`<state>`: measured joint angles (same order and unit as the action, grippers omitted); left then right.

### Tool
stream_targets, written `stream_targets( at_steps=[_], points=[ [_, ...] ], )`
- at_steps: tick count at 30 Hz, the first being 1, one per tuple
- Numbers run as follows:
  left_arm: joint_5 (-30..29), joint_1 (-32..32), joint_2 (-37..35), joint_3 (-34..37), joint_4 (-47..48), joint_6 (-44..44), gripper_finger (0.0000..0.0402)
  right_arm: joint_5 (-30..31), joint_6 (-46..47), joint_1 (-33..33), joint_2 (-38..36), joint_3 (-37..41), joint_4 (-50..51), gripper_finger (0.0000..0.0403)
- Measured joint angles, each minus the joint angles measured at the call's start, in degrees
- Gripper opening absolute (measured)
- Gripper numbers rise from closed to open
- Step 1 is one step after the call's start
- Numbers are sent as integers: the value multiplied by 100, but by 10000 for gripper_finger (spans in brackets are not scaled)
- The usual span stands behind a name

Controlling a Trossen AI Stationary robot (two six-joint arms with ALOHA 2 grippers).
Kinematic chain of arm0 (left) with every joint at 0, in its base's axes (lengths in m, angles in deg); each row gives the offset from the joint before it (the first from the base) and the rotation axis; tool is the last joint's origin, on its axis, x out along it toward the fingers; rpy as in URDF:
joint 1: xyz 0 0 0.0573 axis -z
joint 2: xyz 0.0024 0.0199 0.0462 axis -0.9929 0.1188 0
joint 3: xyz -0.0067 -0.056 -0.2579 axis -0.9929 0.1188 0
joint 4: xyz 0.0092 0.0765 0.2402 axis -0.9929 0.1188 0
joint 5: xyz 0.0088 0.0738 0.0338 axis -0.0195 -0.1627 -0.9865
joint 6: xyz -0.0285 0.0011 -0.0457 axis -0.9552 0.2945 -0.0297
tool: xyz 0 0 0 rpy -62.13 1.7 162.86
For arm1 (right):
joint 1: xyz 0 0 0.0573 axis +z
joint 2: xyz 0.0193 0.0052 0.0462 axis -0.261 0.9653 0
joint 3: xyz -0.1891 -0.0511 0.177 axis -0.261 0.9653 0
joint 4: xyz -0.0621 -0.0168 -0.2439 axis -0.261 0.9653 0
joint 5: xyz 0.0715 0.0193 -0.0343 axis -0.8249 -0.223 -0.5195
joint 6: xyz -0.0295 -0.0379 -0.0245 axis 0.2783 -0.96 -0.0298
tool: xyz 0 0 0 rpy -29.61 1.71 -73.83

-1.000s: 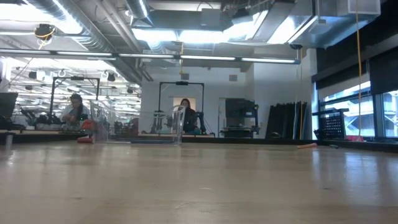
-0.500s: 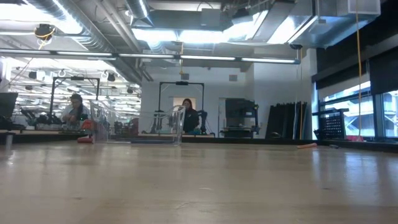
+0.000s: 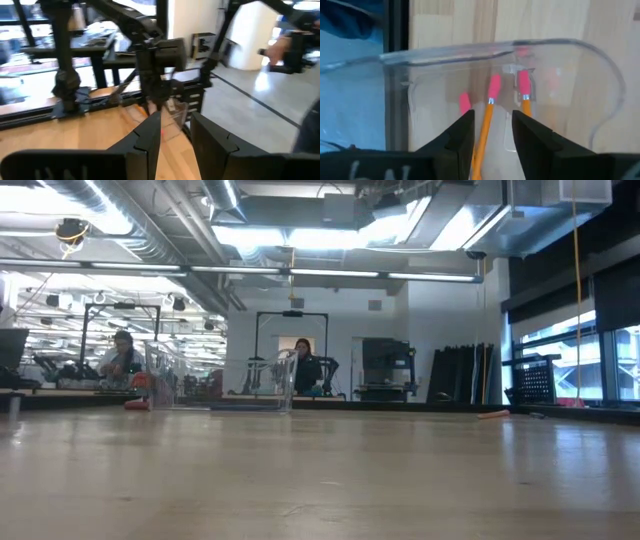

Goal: Sort crayons/erasers/pens/pencils in bins
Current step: Put the yellow pencil into the bottom right transparent bin

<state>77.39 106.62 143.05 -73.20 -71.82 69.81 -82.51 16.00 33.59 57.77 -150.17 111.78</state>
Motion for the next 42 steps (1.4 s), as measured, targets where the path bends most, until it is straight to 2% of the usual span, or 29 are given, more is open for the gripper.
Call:
stream_targets(
  at_steps=[6, 14, 20, 25, 30, 34, 36, 42],
  points=[
    [-441, -79, -26, -380, 535, -288, 97, 343, 250, -248, -60, -596, 706, 126],
    [-704, -272, -26, -1479, 2742, -298, 97, 1337, 314, -941, -494, -1537, 1077, 123],
    [-927, -711, -26, -2125, 4363, -451, 97, 2531, 582, -1647, -895, -2256, 1112, 123],
    [-873, -1247, -31, -2385, 5164, -701, 97, 3513, 796, -2332, -1149, -2766, 1225, 123],
    [-868, -1840, -22, -2389, 5342, -656, 97, 3592, 921, -3259, -1303, -2891, 1436, 123],
    [-870, -2311, -10, -2389, 5346, -479, 97, 2905, 1838, -4182, -1305, -2891, 1584, 123],
    [-869, -2526, -11, -2389, 5347, -395, 97, 2593, 2403, -4645, -1295, -2886, 1869, 123],
    [-869, -3123, -11, -2389, 5345, -384, 97, 2599, 3051, -5929, -1286, -2811, 3341, 123]
  ],
)
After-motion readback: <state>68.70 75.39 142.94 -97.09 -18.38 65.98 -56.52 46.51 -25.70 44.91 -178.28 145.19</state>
